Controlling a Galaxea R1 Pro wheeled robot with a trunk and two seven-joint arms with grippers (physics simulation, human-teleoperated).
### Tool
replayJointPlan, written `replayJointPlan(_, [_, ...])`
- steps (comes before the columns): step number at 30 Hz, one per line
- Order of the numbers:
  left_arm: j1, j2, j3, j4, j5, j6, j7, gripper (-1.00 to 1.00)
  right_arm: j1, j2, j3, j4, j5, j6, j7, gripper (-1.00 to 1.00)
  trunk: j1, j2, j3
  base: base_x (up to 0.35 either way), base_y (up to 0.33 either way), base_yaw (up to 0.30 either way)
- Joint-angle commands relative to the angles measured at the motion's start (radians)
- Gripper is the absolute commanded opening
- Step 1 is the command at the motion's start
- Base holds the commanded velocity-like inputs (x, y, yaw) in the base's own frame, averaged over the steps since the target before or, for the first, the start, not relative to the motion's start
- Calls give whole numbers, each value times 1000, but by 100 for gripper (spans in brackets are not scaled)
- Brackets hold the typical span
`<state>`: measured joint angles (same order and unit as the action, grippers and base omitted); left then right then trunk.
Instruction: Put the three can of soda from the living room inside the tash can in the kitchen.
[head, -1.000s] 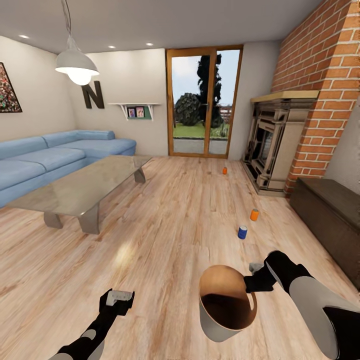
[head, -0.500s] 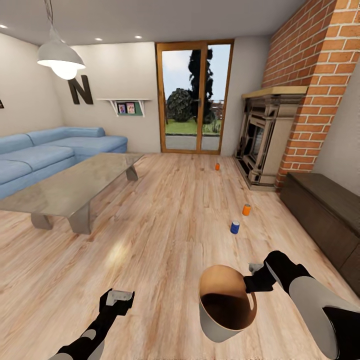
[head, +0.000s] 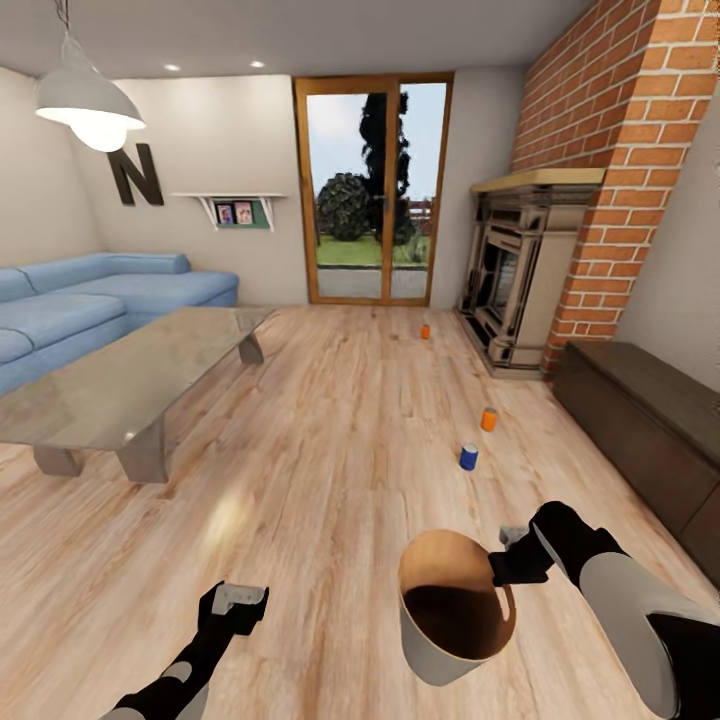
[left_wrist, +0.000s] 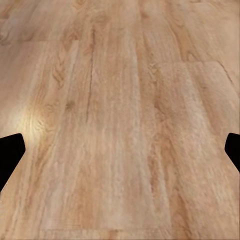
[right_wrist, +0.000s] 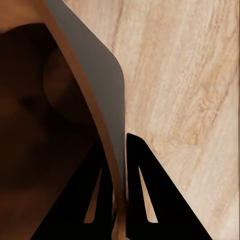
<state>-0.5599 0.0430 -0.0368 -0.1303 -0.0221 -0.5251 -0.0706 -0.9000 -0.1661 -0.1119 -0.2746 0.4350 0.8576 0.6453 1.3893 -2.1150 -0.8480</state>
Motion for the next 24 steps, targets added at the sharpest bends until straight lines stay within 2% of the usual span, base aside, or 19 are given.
replayJointPlan(1, [0, 0, 0, 1, 0, 0, 0, 100, 0, 0, -9, 0, -30, 10, 6, -100, 0, 0, 0, 264, 222, -219])
replayJointPlan(9, [0, 0, 0, 1, -1, 0, 0, 100, 0, 1, -9, 0, -30, 9, 7, -100, 0, 0, 0, 298, 112, -240])
replayJointPlan(24, [0, 0, -1, 1, -2, 0, 0, 100, 0, 2, -8, 0, -30, 9, 7, -100, 0, 0, 7, 322, -9, -251])
